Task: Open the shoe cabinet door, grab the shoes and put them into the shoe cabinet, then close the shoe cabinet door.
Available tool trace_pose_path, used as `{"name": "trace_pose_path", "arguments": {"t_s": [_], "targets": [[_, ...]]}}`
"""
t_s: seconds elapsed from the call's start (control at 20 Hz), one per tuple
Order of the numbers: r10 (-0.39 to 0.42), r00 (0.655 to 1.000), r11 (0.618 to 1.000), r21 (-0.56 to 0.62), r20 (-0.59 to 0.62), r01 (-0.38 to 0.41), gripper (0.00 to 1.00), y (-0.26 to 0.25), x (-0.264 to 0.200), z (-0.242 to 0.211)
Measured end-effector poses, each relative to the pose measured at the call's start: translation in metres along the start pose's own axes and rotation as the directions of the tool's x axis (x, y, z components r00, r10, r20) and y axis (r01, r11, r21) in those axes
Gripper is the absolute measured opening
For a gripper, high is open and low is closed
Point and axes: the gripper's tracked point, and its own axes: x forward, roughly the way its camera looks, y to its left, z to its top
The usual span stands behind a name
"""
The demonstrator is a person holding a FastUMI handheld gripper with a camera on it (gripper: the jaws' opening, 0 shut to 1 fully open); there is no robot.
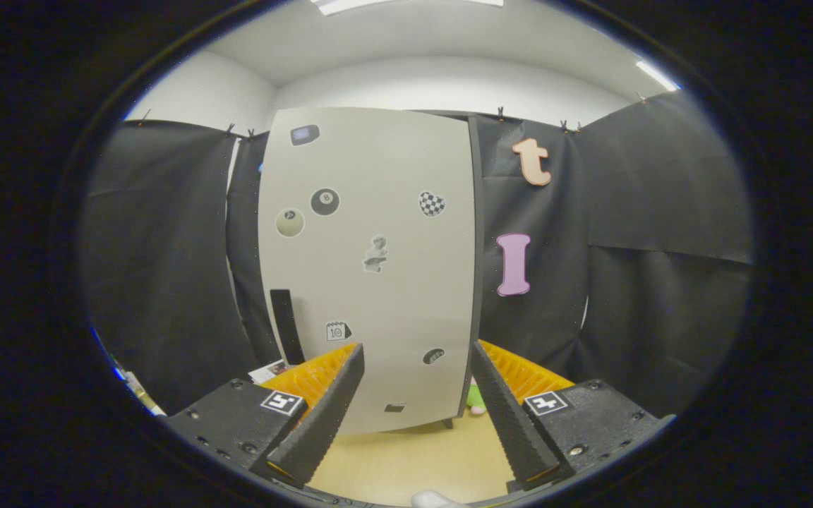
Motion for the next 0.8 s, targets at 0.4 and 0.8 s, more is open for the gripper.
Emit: {"name": "trace_pose_path", "arguments": {"t_s": [0.4,0.8], "targets": [[-0.018,1.0,1.0,-0.011,0.021,0.018,0.99,-0.007,-0.011,0.012],[0.004,1.0,1.0,-0.004,0.013,-0.004,0.99,0.001,-0.007,0.012]]}}
